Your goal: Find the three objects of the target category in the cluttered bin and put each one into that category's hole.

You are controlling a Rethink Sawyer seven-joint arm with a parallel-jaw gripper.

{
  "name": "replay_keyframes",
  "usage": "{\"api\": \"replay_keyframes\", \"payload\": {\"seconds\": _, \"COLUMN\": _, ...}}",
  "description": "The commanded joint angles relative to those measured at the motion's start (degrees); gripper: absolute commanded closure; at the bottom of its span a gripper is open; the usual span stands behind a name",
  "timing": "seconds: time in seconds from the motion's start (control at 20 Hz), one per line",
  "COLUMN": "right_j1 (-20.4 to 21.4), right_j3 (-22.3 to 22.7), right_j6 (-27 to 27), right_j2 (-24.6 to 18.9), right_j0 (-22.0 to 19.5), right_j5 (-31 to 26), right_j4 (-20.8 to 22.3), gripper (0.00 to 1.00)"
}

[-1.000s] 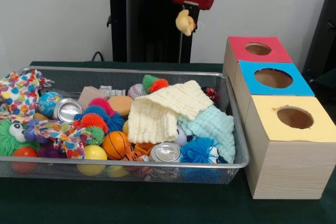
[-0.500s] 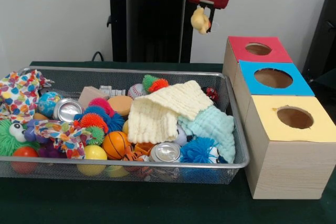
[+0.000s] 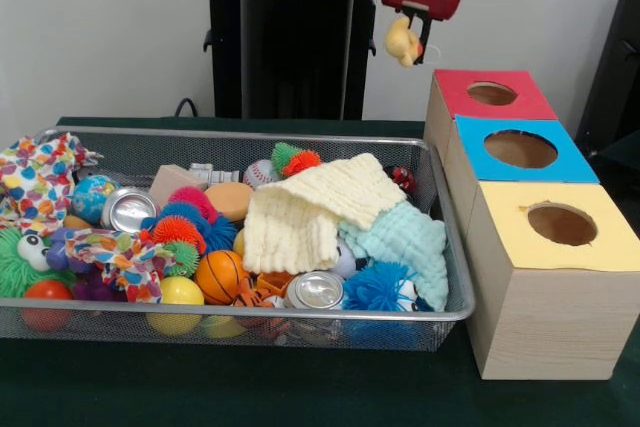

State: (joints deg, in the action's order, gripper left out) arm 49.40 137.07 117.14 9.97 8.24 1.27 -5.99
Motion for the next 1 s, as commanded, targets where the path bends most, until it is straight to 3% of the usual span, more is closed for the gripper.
{"api": "replay_keyframes", "payload": {"seconds": 0.05, "right_j1": -2.7, "right_j3": -1.8, "right_j6": 15.1, "right_j2": -2.4, "right_j0": 0.7, "right_j5": 2.8, "right_j4": -5.7, "gripper": 1.0}}
{"api": "replay_keyframes", "payload": {"seconds": 0.2, "right_j1": -2.8, "right_j3": -1.9, "right_j6": 15.8, "right_j2": -2.3, "right_j0": 2.1, "right_j5": 2.6, "right_j4": -7.1, "gripper": 1.0}}
{"api": "replay_keyframes", "payload": {"seconds": 0.5, "right_j1": -3.9, "right_j3": -3.3, "right_j6": 17.8, "right_j2": -1.2, "right_j0": 8.5, "right_j5": 1.5, "right_j4": -13.8, "gripper": 1.0}}
{"api": "replay_keyframes", "payload": {"seconds": 1.0, "right_j1": -2.9, "right_j3": -5.3, "right_j6": 15.3, "right_j2": 1.6, "right_j0": 12.4, "right_j5": -3.2, "right_j4": -18.9, "gripper": 1.0}}
